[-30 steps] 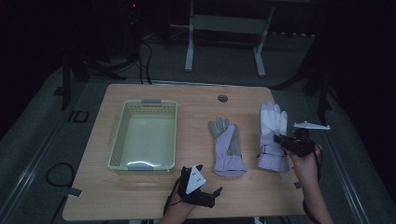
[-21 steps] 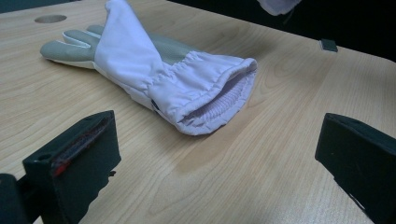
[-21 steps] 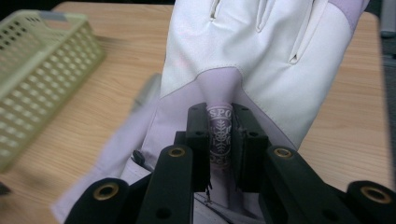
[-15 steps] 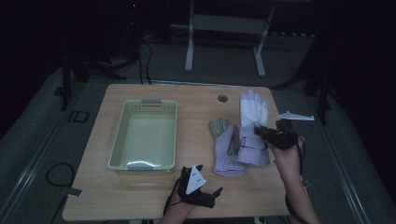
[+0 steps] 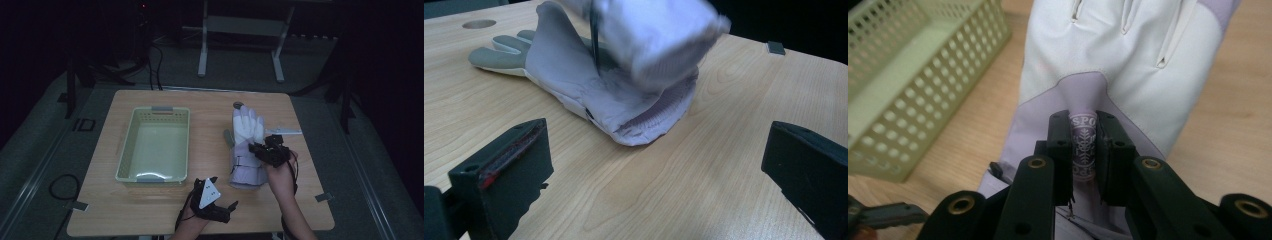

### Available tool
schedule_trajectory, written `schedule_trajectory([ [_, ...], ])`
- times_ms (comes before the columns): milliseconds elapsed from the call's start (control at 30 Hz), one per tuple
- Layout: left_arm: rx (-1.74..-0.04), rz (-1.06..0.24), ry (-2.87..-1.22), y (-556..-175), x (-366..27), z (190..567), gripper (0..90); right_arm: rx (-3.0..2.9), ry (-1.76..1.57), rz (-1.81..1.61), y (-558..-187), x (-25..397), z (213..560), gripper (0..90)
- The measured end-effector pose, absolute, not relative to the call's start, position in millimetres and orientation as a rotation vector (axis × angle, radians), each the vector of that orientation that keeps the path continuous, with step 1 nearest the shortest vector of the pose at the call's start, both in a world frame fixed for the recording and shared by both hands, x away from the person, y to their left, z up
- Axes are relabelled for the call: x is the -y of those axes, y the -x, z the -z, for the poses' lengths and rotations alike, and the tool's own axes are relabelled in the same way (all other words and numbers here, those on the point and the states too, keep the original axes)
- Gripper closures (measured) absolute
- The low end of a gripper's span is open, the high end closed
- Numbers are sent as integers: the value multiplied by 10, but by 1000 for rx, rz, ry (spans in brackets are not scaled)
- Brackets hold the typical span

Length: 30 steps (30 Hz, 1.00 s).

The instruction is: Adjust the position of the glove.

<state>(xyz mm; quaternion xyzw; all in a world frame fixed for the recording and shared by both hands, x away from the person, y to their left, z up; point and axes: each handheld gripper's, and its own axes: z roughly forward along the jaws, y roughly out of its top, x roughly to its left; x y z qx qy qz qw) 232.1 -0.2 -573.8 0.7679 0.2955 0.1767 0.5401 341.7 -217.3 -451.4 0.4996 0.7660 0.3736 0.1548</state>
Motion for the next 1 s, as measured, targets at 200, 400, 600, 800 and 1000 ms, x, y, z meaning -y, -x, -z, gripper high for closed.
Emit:
schedule_trajectory([
  [200, -704, -419, -1825, -2322, 3, 5739, 1, -2215, -1479, -964, -3520, 2124, 4814, 785],
  [400, -707, -416, -1824, -2324, 2, 5739, 1, -2256, -1509, -943, -3629, 2107, 4975, 779],
  [600, -710, -413, -1823, -2326, 1, 5739, 1, -2305, -1426, -906, -3652, 2125, 5012, 779],
  [800, -713, -411, -1825, -2331, -1, 5739, 1, -2313, -1408, -893, -3666, 2291, 5012, 764],
  [1000, -720, -418, -1827, -2329, 5, 5738, 1, -2300, -1375, -935, -3649, 2283, 4999, 651],
])
